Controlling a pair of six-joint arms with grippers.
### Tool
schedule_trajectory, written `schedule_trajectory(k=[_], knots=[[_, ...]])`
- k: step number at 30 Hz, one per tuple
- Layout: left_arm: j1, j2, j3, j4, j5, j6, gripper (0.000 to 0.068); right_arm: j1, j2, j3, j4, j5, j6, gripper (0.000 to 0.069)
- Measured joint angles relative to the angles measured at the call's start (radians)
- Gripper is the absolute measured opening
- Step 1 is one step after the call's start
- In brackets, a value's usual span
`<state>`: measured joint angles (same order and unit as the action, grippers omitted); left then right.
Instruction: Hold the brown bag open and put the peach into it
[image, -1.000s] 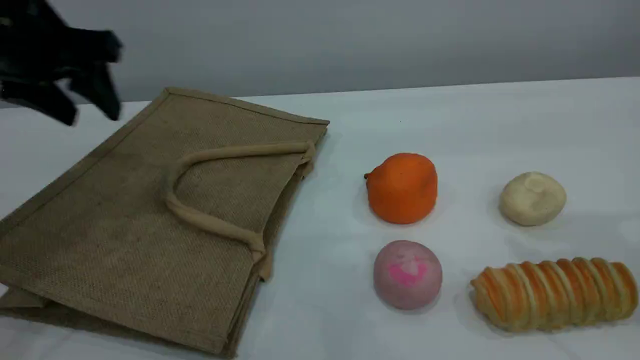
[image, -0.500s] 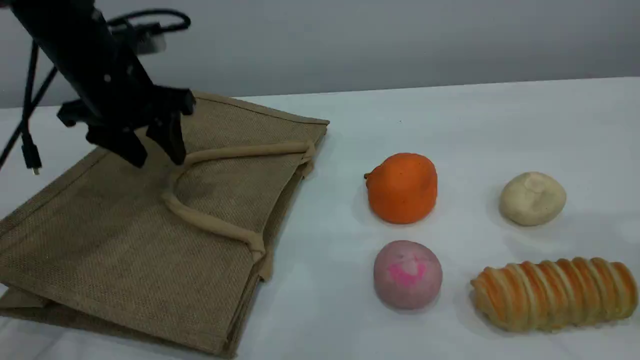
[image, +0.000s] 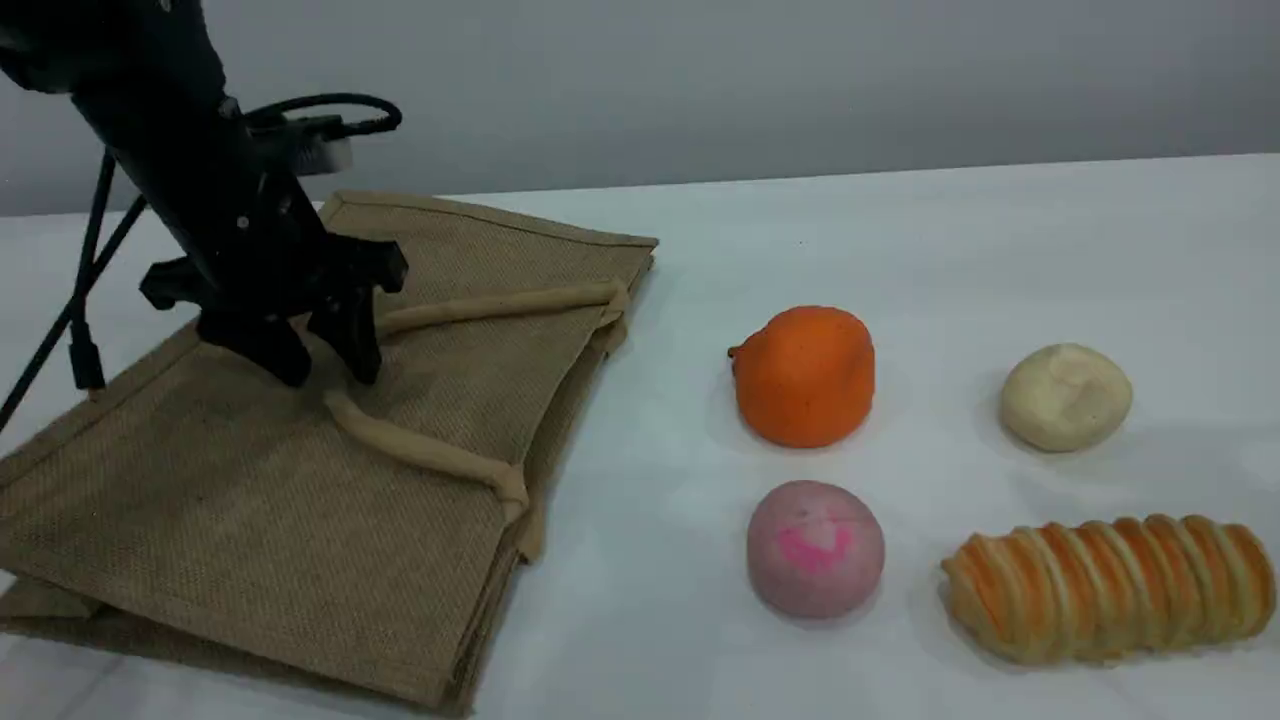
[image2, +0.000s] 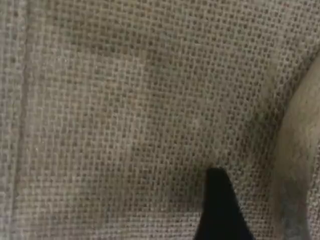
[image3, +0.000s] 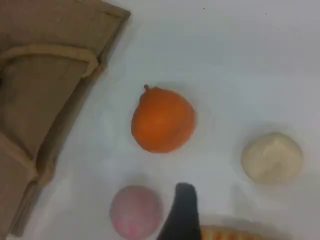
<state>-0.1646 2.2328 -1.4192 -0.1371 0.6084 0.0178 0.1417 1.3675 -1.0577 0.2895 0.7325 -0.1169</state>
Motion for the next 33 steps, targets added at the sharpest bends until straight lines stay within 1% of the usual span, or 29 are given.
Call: schedule_trajectory(k=[3, 6, 12, 13, 17, 21, 28, 33], knots=[[0.000, 0.013, 0.000, 0.000, -0.002, -0.002, 0.0355, 0.000, 0.000, 0.000, 0.000, 0.000, 0.000, 0.0568], [0.000, 0.021, 0.000, 0.000, -0.009, -0.002, 0.0292, 0.000, 0.000, 0.000, 0.000, 0.001, 0.000, 0.0568], [0.000, 0.022, 0.000, -0.002, -0.014, 0.001, 0.0111, 0.000, 0.000, 0.000, 0.000, 0.003, 0.000, 0.0568], [0.000, 0.022, 0.000, -0.002, -0.014, 0.003, 0.0094, 0.000, 0.000, 0.000, 0.000, 0.004, 0.000, 0.0568], [0.000, 0.011, 0.000, -0.002, -0.006, 0.005, 0.0091, 0.000, 0.000, 0.000, 0.000, 0.004, 0.000, 0.0564], [0.000, -0.036, -0.030, 0.005, 0.050, 0.045, 0.0091, 0.000, 0.000, 0.000, 0.000, 0.004, 0.000, 0.0549], [0.000, -0.139, -0.198, 0.005, 0.266, 0.138, 0.0091, 0.000, 0.000, 0.000, 0.000, 0.006, -0.065, 0.0528], [0.000, -0.154, -0.359, 0.007, 0.478, 0.218, 0.0091, 0.000, 0.000, 0.001, 0.000, 0.006, -0.106, 0.0527]])
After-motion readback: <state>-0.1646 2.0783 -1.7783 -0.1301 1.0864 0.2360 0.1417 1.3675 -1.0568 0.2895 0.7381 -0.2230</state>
